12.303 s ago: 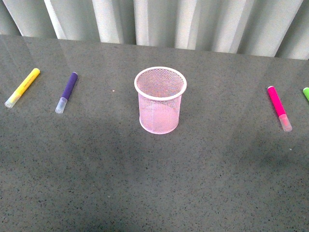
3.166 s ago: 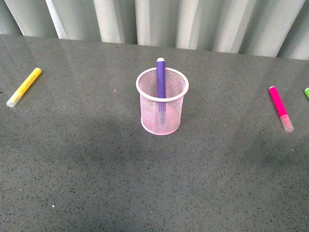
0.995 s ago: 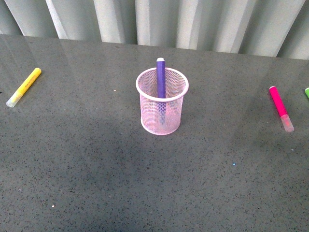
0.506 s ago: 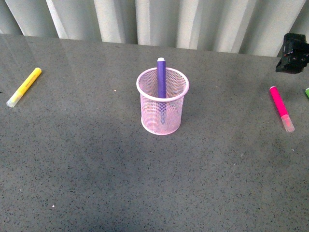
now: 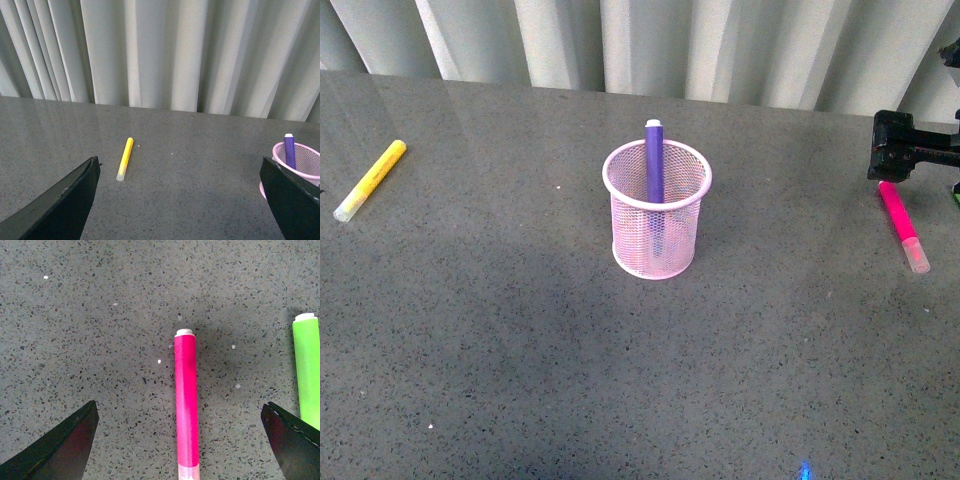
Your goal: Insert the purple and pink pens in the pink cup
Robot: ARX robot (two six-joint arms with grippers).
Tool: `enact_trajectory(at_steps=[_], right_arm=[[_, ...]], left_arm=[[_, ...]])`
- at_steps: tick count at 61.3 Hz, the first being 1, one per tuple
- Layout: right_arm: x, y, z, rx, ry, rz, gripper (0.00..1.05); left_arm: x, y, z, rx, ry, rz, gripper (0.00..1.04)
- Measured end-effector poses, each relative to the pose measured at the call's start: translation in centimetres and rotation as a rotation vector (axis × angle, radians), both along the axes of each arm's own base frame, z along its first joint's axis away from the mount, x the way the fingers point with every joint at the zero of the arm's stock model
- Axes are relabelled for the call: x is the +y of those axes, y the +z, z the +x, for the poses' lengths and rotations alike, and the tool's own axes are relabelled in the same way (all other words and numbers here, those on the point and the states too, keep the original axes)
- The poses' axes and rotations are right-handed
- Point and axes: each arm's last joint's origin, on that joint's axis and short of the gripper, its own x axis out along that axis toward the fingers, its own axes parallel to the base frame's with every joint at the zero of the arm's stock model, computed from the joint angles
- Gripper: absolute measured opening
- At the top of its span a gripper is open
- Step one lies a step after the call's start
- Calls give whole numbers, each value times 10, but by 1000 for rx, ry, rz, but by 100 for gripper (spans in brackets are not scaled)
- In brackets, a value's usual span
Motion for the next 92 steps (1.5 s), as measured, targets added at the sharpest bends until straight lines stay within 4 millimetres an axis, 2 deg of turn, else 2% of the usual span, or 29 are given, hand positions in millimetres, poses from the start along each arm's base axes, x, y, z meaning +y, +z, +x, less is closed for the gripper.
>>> enact_trajectory(at_steps=[21,43,55,78,80,87,92], right_arm=[[-3,-8,15,5,-7,-6,98],[8,-28,32,42,13,-2,98],[9,-38,34,63,7,-9,98],[10,-42,37,102,22,-45,98],[11,-42,37,105,24,-46,96],[12,-42,37,130,53,-55,72],[14,-42,36,142,67,-56,60]], left_arm=[[0,0,0,0,0,0,98],[0,0,0,0,0,0,98],[0,0,0,0,0,0,98],[0,0,0,0,0,0,98],[0,0,0,0,0,0,98],[0,0,0,0,0,0,98],[0,0,0,0,0,0,98]])
